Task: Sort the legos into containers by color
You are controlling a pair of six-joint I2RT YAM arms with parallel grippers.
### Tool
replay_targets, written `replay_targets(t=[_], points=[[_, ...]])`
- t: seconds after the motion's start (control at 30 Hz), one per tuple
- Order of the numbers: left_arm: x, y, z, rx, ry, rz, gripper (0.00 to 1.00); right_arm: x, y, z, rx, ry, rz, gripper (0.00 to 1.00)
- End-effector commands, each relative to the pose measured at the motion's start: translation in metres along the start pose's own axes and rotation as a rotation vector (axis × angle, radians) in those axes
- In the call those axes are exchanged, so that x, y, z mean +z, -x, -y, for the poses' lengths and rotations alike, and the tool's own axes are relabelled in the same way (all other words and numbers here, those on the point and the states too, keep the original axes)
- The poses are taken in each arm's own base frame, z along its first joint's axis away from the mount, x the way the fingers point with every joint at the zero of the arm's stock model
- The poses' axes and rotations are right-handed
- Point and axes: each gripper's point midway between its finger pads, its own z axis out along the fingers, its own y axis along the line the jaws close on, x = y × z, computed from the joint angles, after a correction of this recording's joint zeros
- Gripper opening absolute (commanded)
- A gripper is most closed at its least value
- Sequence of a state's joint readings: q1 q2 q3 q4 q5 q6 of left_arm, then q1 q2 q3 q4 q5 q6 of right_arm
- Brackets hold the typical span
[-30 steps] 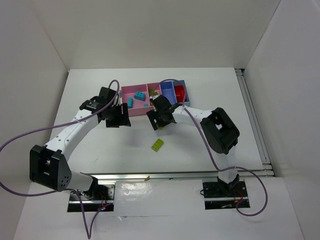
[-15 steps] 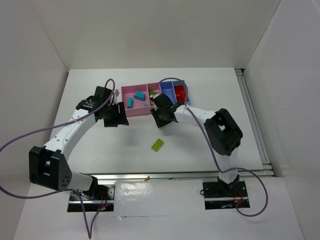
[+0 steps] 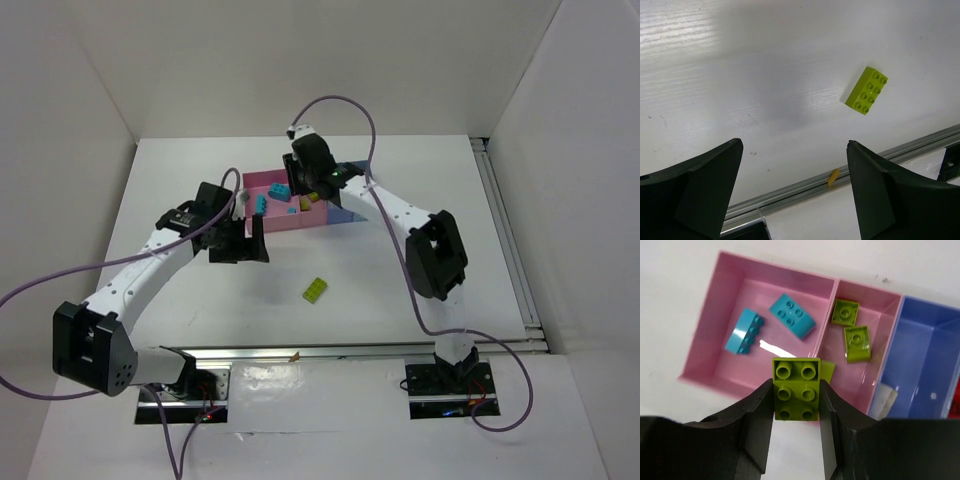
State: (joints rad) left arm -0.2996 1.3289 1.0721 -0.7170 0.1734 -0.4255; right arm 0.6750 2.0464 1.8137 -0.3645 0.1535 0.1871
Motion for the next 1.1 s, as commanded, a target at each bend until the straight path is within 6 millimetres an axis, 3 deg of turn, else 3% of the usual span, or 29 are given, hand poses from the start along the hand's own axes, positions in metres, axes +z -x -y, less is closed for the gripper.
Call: replay_targets(t=[0.0, 0.17, 0.47, 0.57, 0.67, 0.7, 0.83, 0.97, 1.0, 1.03, 1.07], points=[[-0.012, -0.006, 0.007, 0.021, -0.024, 0.024, 0.96, 0.034, -0.003, 0.015, -0.001, -0.083, -0.011, 0.23], [-0.018, -0.017, 0.012, 0.008, -0.036, 0.023, 0.93, 0.054, 0.001, 0.024, 0.014, -0.127, 0.007, 0.23], [-0.013, -0.025, 0.016, 0.014, -0.049, 0.003, 0.93, 0.055, -0.007, 0.039, 0.025, -0.179, 0.003, 0.26], [-0.012, -0.024, 0.023, 0.024, -0.061, 0.002, 0.93, 0.056, -0.010, 0.046, 0.038, -0.200, -0.003, 0.32], [-0.007, -0.024, 0.031, 0.047, -0.072, -0.008, 0.93, 0.057, -0.009, 0.052, 0.043, -0.207, -0.003, 0.55], [-0.007, -0.027, 0.035, 0.062, -0.080, -0.014, 0.93, 0.053, -0.004, 0.051, 0.046, -0.205, 0.008, 0.71], [0.003, -0.033, 0.049, 0.128, -0.101, -0.043, 0.90, 0.024, 0.019, 0.054, 0.057, -0.216, 0.064, 0.88], [0.012, -0.031, 0.069, 0.185, -0.131, -0.049, 0.86, -0.009, 0.037, 0.070, 0.058, -0.273, 0.089, 0.89], [0.015, -0.027, 0.076, 0.200, -0.145, -0.037, 0.86, -0.016, 0.028, 0.087, 0.076, -0.330, 0.072, 0.89], [0.024, -0.033, 0.082, 0.233, -0.138, -0.065, 0.87, -0.038, 0.039, 0.101, 0.106, -0.354, 0.099, 0.87], [0.028, -0.034, 0.089, 0.250, -0.147, -0.072, 0.87, -0.049, 0.037, 0.112, 0.114, -0.377, 0.101, 0.87]])
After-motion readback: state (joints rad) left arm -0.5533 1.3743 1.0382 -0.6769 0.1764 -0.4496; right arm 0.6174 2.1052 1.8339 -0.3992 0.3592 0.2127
